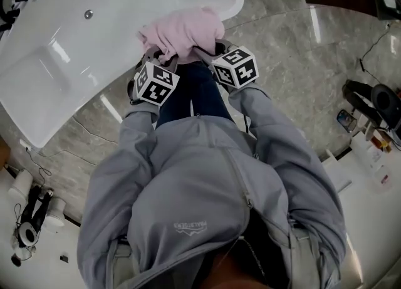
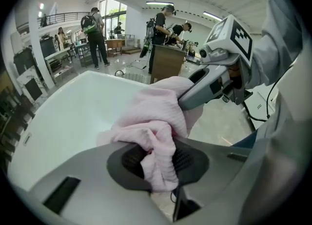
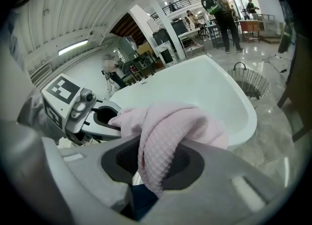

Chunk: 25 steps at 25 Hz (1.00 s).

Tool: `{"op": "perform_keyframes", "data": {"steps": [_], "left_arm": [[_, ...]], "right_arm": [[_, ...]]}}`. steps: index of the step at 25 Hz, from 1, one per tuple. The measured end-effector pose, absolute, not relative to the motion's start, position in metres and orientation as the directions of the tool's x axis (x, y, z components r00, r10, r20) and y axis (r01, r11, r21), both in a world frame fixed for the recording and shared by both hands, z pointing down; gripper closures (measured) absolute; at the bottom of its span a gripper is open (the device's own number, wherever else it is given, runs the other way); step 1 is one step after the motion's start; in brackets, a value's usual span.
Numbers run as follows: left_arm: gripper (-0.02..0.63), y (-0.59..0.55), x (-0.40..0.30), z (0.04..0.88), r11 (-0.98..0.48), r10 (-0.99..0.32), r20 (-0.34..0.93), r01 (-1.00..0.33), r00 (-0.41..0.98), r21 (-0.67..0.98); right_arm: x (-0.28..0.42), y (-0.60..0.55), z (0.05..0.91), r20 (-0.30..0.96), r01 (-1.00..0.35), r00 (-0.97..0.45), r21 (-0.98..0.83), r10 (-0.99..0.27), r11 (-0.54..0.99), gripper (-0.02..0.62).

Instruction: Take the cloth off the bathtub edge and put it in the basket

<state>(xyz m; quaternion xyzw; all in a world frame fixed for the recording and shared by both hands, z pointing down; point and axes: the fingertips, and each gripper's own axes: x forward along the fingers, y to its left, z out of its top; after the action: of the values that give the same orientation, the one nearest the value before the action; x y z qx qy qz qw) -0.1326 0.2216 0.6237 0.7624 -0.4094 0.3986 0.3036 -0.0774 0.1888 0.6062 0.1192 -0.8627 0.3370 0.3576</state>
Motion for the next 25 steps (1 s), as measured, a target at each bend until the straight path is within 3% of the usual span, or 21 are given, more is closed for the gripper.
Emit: {"op": "perform_keyframes", "data": {"steps": [11,25], "left_arm": [[0.518,0.205,-0.118,0.513,-0.531,-0.487,0.764,-0.838,0.424,0.126],[0.518,0.159,-0.089,0.382,-0.67,-0.606,0.555,-0.742,0.57,0.03]], "right_arm": [[-0.064,0.178,0.493,0.651,-0.423,-0.758,-0.446,-0.038,0.789,0.501],[-0.033,0.15,0.364,0.507,-0.573,-0.779,-0.335,-0.37,0.748,0.502]]}}
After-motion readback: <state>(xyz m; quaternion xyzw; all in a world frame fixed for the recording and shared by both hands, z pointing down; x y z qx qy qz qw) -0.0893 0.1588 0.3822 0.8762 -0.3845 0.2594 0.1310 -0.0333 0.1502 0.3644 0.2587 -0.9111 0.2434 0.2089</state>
